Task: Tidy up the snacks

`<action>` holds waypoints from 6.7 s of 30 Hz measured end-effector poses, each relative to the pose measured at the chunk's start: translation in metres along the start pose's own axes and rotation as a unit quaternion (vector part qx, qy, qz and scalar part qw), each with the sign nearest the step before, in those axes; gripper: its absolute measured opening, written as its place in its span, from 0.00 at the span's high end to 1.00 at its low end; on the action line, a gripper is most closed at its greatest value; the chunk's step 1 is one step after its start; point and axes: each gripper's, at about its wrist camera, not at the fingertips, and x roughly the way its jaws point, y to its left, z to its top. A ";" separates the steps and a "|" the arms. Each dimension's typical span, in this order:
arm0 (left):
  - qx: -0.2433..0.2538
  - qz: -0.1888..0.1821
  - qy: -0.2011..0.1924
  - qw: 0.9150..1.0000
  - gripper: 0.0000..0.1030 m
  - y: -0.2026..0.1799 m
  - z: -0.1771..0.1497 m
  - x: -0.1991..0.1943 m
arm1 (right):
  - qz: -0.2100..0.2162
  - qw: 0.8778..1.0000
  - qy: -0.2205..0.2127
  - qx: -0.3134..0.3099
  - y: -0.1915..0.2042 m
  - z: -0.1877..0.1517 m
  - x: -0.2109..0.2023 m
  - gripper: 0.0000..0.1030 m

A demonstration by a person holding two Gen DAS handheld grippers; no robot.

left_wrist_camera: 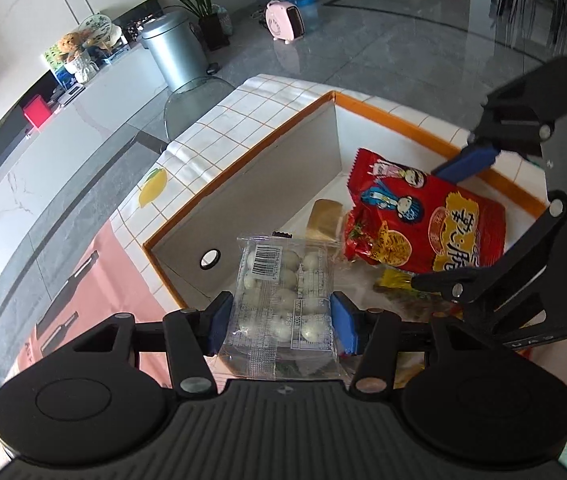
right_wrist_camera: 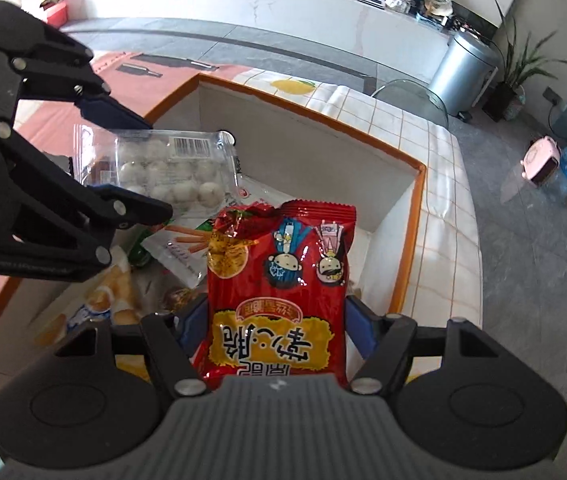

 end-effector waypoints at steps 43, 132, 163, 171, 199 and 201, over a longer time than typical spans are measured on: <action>-0.037 -0.009 -0.012 0.999 0.21 0.026 0.006 -0.033 | 0.006 0.999 -0.003 0.033 -0.012 0.021 -0.039 0.13; -0.308 0.133 -0.116 0.935 0.13 -0.028 -0.211 -0.187 | -0.093 0.947 -0.218 0.215 0.203 -0.151 -0.168 0.04; -0.319 0.136 -0.118 0.930 0.13 -0.028 -0.216 -0.194 | -0.090 0.947 -0.230 0.207 0.210 -0.152 -0.175 0.04; -0.322 0.134 -0.115 0.930 0.13 -0.026 -0.215 -0.194 | -0.090 0.947 -0.229 0.205 0.209 -0.150 -0.175 0.04; -0.327 0.134 -0.116 0.928 0.13 -0.023 -0.216 -0.198 | -0.090 0.948 -0.227 0.204 0.211 -0.150 -0.174 0.04; -0.327 0.134 -0.117 0.928 0.13 -0.023 -0.216 -0.199 | -0.089 0.948 -0.226 0.205 0.211 -0.150 -0.174 0.04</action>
